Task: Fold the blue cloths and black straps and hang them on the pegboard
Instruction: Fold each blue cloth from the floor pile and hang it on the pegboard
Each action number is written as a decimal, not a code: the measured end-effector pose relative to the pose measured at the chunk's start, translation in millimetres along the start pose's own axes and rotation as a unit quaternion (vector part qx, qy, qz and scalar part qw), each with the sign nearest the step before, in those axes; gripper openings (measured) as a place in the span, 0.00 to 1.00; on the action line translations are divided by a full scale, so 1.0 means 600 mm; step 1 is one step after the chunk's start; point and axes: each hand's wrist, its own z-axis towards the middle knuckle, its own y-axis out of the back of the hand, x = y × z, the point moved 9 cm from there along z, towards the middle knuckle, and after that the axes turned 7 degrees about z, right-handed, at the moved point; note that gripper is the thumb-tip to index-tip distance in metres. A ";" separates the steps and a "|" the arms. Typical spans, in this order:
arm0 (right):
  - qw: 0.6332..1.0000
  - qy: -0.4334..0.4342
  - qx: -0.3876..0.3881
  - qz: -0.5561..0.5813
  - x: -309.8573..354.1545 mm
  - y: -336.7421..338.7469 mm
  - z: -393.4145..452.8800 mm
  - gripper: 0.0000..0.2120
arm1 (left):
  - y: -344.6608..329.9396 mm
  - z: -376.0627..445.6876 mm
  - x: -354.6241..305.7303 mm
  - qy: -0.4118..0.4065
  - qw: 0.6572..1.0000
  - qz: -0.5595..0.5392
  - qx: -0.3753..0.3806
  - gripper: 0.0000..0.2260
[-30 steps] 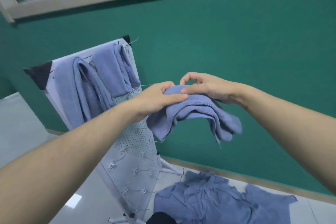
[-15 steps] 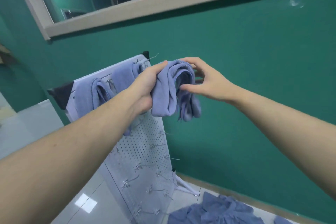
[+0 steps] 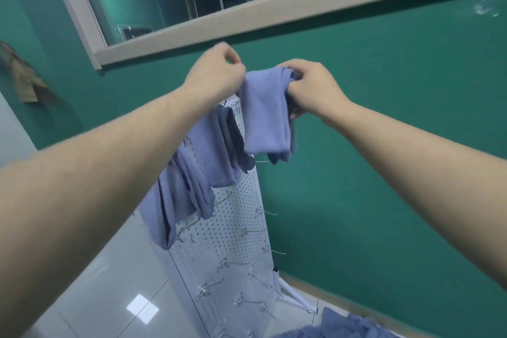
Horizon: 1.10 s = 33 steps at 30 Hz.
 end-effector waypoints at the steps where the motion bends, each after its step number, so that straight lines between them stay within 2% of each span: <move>1: 1.000 -0.007 -0.009 0.017 -0.001 0.003 0.009 0.17 | 0.013 0.017 0.007 0.002 1.000 0.018 -0.012 0.08; 3: 1.000 -0.012 -0.007 0.013 0.000 0.007 0.021 0.15 | 0.007 0.045 0.041 0.045 0.998 0.028 0.025 0.10; 6: 0.999 -0.035 0.016 -0.003 -0.004 0.011 0.029 0.16 | -0.038 0.049 0.100 0.123 0.983 0.033 0.133 0.17; 8: 0.998 -0.051 0.026 -0.008 -0.008 0.010 0.036 0.16 | -0.061 0.045 0.116 0.138 0.976 0.024 0.169 0.20; 12: 0.997 -0.059 0.041 -0.015 -0.008 -0.018 0.056 0.15 | -0.079 0.050 0.121 0.132 0.974 0.030 0.181 0.14; 15: 0.997 -0.052 0.047 0.011 -0.001 -0.049 0.071 0.13 | -0.080 0.055 0.119 0.121 0.977 -0.013 0.173 0.14; 18: 0.997 -0.044 0.053 0.026 0.003 -0.084 0.084 0.10 | -0.085 0.048 0.130 0.150 0.962 -0.108 0.200 0.19; 20: 0.998 -0.020 0.062 -0.017 0.007 -0.108 0.093 0.05 | -0.089 0.045 0.139 0.160 0.951 -0.141 0.223 0.25; 22: 0.996 0.001 0.071 -0.062 0.007 -0.133 0.099 0.03 | -0.094 0.054 0.145 0.134 0.951 -0.152 0.232 0.25; 24: 0.993 -0.001 0.087 -0.076 -0.002 -0.155 0.102 0.06 | -0.095 0.055 0.151 0.110 0.953 -0.152 0.239 0.20; 26: 0.989 -0.032 0.132 -0.050 -0.016 -0.174 0.094 0.10 | -0.096 0.054 0.170 0.120 0.949 -0.163 0.242 0.15; 29: 0.980 -0.052 0.194 0.016 -0.031 -0.193 0.079 0.08 | -0.102 0.045 0.194 0.156 0.936 -0.170 0.266 0.24; 31: 0.978 -0.043 0.203 0.033 -0.032 -0.197 0.077 0.06 | -0.107 0.041 0.194 0.164 0.925 -0.185 0.290 0.21; 33: 0.977 -0.040 0.207 0.025 -0.030 -0.202 0.078 0.13 | -0.106 0.038 0.186 0.168 0.917 -0.196 0.303 0.17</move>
